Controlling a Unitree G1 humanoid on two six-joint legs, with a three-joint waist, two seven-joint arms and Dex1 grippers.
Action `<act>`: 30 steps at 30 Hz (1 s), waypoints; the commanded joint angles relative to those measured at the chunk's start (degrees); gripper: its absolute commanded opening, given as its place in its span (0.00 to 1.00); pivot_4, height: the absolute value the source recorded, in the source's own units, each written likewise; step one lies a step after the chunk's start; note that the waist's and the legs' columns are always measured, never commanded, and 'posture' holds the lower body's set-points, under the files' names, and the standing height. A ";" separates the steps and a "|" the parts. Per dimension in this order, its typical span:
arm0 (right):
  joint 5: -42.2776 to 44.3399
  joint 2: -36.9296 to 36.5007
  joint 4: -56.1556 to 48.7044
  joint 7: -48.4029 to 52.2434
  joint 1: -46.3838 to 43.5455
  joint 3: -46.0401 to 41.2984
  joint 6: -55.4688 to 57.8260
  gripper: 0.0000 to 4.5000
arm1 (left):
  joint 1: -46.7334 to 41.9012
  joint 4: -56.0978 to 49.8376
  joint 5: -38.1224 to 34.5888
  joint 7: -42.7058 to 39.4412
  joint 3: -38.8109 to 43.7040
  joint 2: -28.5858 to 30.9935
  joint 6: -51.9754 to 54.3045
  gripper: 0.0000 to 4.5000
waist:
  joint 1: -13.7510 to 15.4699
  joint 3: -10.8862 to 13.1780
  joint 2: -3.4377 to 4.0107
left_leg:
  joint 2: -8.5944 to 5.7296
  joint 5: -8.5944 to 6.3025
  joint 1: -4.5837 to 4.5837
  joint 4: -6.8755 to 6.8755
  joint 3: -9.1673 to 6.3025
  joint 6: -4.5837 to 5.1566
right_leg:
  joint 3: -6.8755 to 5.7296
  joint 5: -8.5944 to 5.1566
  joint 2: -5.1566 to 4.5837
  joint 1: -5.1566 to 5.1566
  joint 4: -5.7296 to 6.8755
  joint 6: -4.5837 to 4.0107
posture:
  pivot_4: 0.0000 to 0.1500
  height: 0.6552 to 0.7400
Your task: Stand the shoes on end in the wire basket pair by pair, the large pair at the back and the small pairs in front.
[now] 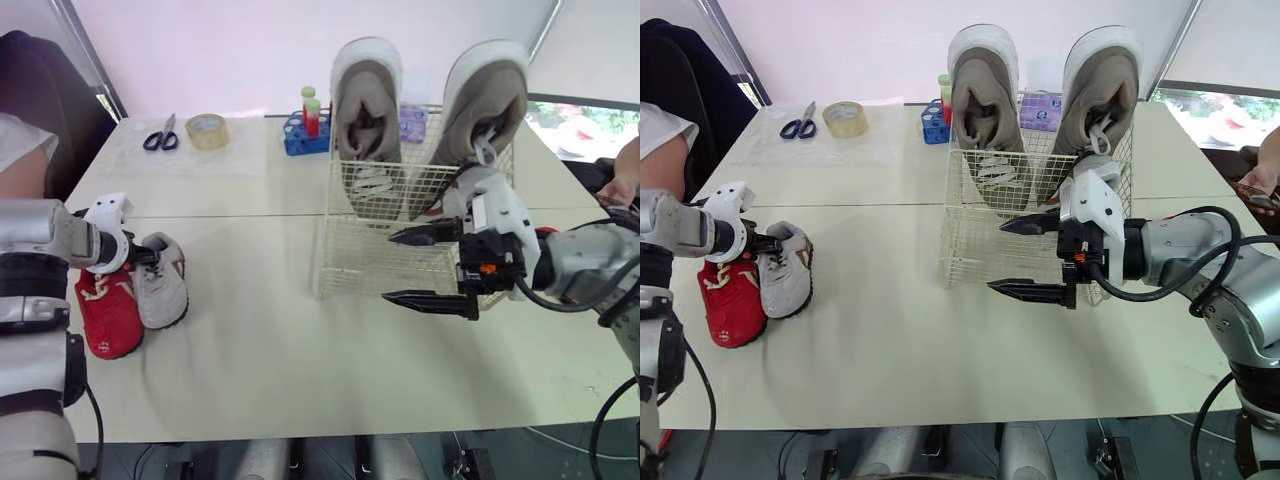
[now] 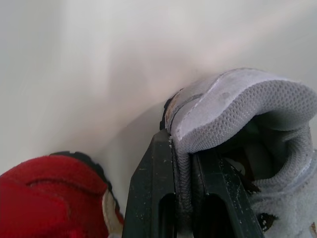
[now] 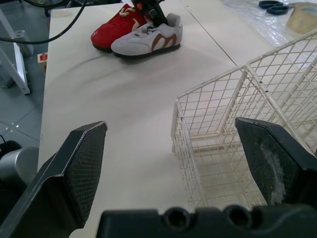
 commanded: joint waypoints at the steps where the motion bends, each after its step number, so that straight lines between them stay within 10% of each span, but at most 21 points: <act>1: 0.50 -1.12 0.54 0.33 -1.83 -2.60 -0.35 1.00 | -2.60 -7.44 -1.54 3.16 9.19 -0.73 -3.66 0.00 | -0.26 0.06 -0.13 | 0.00 0.00 0.00 0.02 0.00 0.00 | 0.00 0.01 0.00 0.01 -0.02 0.01 | 1.00 1.00; 7: 2.18 -1.42 3.03 -2.15 -3.05 -4.77 3.37 1.00 | -2.36 -38.52 -4.90 12.13 19.70 -12.38 -19.05 0.00 | -0.20 0.10 -0.38 | 0.00 0.00 -0.45 0.02 0.02 0.00 | 0.00 0.35 0.01 -0.30 -0.18 0.34 | 1.00 1.00; 13: 7.54 -6.75 3.50 -3.07 -4.02 -9.13 12.03 1.00 | 2.37 -57.72 -4.53 13.10 11.43 -22.44 -30.42 0.00 | -0.22 0.06 -0.31 | -0.01 -0.03 -0.46 0.02 0.09 0.05 | 0.01 0.42 0.04 -0.27 -0.27 0.45 | 1.00 1.00; 30: 9.35 -15.07 -7.64 -8.92 12.41 -22.78 22.70 1.00 | 3.62 -49.12 5.40 11.45 -6.80 -38.23 -57.18 0.00 | 1.23 0.06 -0.31 | 0.11 -0.02 0.06 0.35 0.22 0.28 | -0.04 0.32 0.09 0.36 -0.39 0.20 | 1.00 1.00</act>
